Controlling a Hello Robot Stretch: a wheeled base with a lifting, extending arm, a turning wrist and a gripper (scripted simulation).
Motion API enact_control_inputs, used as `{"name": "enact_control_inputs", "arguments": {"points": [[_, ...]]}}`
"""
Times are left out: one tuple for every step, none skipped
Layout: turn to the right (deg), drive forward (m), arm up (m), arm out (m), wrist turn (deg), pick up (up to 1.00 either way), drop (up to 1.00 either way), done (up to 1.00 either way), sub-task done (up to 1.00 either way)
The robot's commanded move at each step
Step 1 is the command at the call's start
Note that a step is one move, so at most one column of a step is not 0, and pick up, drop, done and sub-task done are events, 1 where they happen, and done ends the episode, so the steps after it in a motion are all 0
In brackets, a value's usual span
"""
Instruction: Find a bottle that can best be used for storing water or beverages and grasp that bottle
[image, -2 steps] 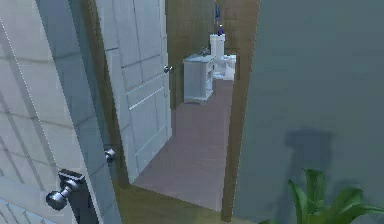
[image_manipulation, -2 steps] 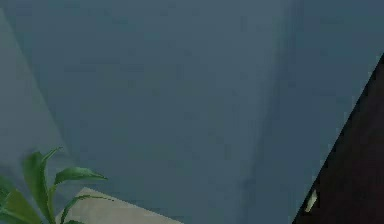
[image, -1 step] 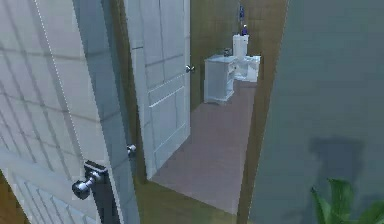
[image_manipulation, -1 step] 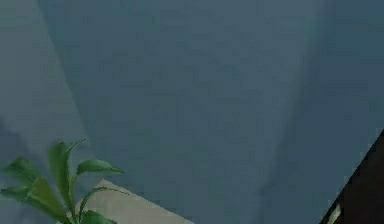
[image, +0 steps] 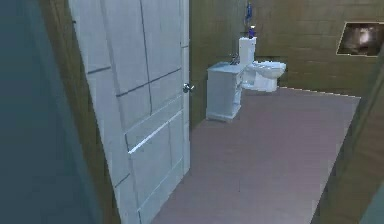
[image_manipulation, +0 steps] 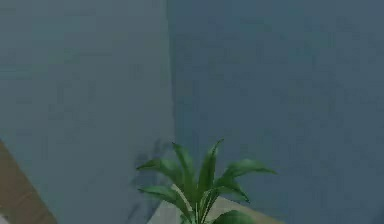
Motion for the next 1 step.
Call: {"name": "enact_control_inputs", "arguments": {"points": [[-18.0,0.00,0.00,0.00,0.0,0.00,0.00,0.00,0.00]]}}
